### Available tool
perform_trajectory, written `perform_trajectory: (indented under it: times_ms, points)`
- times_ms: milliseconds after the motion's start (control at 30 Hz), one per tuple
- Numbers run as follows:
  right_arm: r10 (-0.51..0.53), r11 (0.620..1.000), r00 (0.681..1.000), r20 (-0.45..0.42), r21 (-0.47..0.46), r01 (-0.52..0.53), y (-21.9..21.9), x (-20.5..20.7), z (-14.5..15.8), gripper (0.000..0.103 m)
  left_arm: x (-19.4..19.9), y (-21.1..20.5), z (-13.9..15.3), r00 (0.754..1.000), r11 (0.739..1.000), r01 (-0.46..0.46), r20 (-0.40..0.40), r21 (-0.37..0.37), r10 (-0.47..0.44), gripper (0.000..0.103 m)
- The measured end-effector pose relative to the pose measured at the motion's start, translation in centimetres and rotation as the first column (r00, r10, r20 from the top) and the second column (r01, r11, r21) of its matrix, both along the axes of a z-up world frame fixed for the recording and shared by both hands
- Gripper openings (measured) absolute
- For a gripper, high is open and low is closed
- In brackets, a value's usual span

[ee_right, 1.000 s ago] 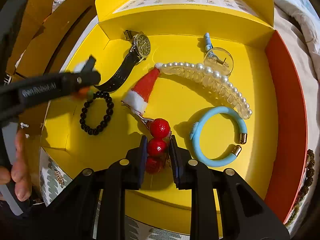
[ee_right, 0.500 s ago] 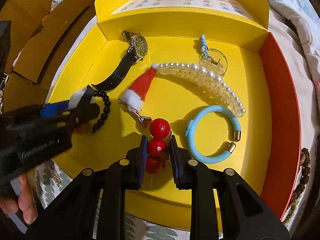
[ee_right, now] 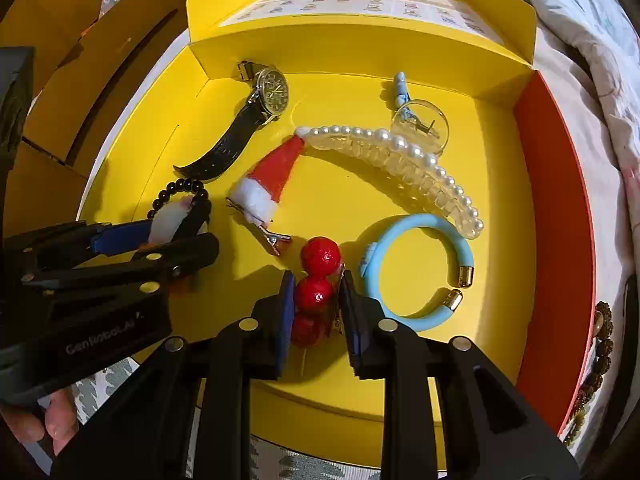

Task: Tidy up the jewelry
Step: 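Open the left tool over the box while the right tool releases the red bead stick, then reach the left tool to the gold leaf clip while the right tool reaches the white pendant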

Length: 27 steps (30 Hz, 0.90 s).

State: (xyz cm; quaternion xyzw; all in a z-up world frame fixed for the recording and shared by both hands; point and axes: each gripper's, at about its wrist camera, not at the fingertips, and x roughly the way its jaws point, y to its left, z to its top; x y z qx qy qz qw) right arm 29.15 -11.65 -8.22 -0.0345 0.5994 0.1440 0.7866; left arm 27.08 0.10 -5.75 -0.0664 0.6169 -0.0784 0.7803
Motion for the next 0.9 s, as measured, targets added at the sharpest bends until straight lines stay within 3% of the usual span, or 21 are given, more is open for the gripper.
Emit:
perform_trajectory:
  times_ms: [233,367,567,733,800,900]
  points:
    - [-0.003,1.0,1.0,0.02,0.001,0.003,-0.3,-0.3,0.6,0.029,0.5,1.6,1.0,1.0,0.999,-0.022,0.009,-0.038,0.022,0.056]
    - [-0.013,0.999,0.999,0.048,0.044,0.011,-1.2,-0.7,2.3,0.03,0.1,2.2,2.5,0.999,0.997,-0.02,0.041,-0.073,0.023,0.061]
    - [-0.044,0.995,0.993,0.108,0.094,0.033,-3.2,-1.5,4.8,0.038,-1.3,3.4,4.3,0.996,0.995,-0.025,0.088,-0.094,0.033,0.062]
    - [-0.084,0.99,0.979,0.187,0.124,0.062,-5.7,-2.8,7.5,0.046,-3.7,5.5,5.8,0.989,0.999,-0.042,0.141,-0.027,0.046,0.063]
    - [-0.097,0.99,0.969,0.227,0.124,0.07,-7.0,-4.1,8.9,0.053,-4.9,6.7,6.4,0.983,0.999,-0.054,0.173,-0.009,0.055,0.07]
    - [-0.129,0.985,0.962,0.241,0.141,0.097,-8.9,-5.4,9.7,0.057,-7.5,8.4,6.7,0.975,0.994,-0.091,0.208,0.06,0.077,0.071]
